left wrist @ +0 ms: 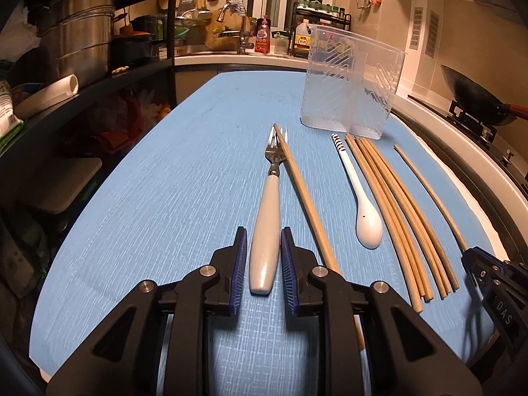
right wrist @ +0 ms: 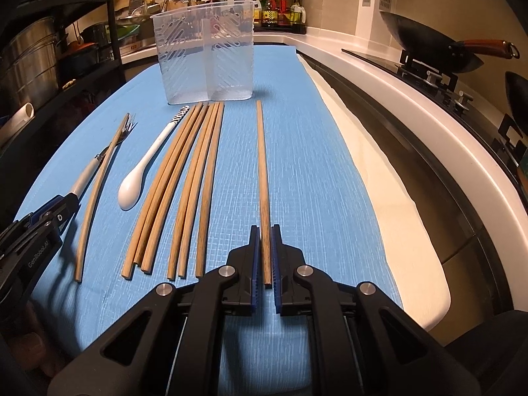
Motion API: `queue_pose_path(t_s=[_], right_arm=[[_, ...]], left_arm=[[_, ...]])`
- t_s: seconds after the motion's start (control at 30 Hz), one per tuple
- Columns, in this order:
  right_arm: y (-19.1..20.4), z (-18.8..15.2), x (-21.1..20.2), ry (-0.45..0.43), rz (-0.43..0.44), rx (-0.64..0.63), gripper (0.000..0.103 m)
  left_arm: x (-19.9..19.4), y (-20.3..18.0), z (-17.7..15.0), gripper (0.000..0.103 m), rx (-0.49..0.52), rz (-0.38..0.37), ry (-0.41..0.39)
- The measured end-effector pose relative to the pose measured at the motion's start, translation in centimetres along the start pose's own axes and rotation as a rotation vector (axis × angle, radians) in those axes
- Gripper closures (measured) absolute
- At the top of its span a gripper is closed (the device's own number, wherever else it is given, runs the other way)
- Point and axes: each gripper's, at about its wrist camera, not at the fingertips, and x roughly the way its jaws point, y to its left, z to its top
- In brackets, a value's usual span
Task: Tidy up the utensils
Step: 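Lift the fork with the left tool while the right tool holds the chopstick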
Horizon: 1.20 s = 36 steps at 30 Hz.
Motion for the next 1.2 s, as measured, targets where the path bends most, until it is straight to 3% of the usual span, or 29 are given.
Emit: queue_pose_path(t_s=[1.2], right_arm=[[0.0, 0.1, 0.2, -0.027, -0.005, -0.017, 0.097]], left_arm=[[-0.2, -1.4, -0.4, 0.083, 0.063, 0.02, -0.03]])
